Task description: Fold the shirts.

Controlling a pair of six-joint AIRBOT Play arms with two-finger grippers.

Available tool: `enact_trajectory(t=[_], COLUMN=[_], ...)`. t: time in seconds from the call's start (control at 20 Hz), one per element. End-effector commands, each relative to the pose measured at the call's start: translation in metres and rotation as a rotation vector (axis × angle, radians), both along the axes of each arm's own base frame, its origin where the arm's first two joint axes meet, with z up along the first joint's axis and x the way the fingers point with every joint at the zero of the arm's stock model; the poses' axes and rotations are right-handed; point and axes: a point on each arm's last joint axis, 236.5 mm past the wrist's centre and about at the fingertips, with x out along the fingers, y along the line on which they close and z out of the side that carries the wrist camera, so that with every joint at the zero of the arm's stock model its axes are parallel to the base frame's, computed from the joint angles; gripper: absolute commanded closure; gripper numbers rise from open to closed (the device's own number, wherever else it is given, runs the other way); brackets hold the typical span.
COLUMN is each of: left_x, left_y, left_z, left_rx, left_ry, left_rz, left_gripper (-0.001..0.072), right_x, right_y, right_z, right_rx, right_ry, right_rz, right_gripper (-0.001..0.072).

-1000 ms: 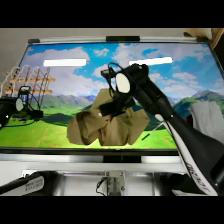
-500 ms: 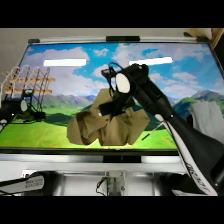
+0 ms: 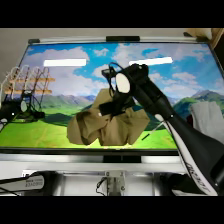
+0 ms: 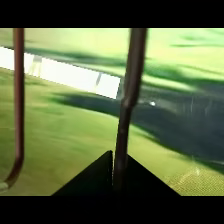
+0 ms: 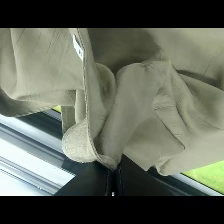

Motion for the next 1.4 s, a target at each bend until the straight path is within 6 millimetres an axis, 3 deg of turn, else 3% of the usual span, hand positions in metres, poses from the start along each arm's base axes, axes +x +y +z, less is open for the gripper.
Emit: enact_trajectory(t=[0.0, 0.15, 0.25, 0.5, 0.65, 0.8, 0.9, 1.0, 1.2, 1.35], left_x=[-0.002, 0.004, 0.01, 0.016, 0.012, -0.004, -0.028, -0.08, -0.184, -0.228], left_y=[-0.006, -0.004, -0.003, -0.012, -0.037, -0.082, -0.13, -0.178, -0.214, -0.242], left_z=[-0.005, 0.01, 0.033, 0.122, 0.178, 0.219, 0.237, 0.233, 0.211, 0.207], left_rx=[-0.026, -0.017, -0.005, -0.006, -0.014, -0.06, -0.128, -0.196, -0.291, -0.403], left_ry=[0.01, -0.031, -0.091, -0.324, -0.46, -0.543, -0.553, -0.427, -0.129, -0.079], left_rz=[0.009, 0.008, 0.008, 0.022, -0.025, -0.122, -0.265, -0.477, -0.681, -0.819], left_gripper=[0.0664, 0.0665, 0.0665, 0.0666, 0.0665, 0.0666, 0.0665, 0.0665, 0.0665, 0.0666], right_x=[0.0, 0.001, 0.002, 0.015, 0.026, 0.033, 0.042, 0.051, 0.064, 0.079], right_y=[0.001, -0.001, -0.002, -0.024, -0.042, -0.056, -0.073, -0.089, -0.115, -0.138], right_z=[0.0, 0.0, 0.0, 0.004, 0.02, 0.038, 0.052, 0.063, 0.065, 0.065], right_rx=[0.0, -0.005, -0.01, -0.085, -0.126, -0.146, -0.189, -0.229, -0.247, -0.249], right_ry=[-0.001, -0.006, -0.01, -0.08, -0.164, -0.233, -0.304, -0.363, -0.362, -0.359], right_rz=[0.001, 0.0, -0.002, -0.019, -0.04, -0.06, -0.086, -0.12, -0.184, -0.215], right_gripper=[0.065, 0.065, 0.065, 0.065, 0.0649, 0.065, 0.065, 0.065, 0.065, 0.065])
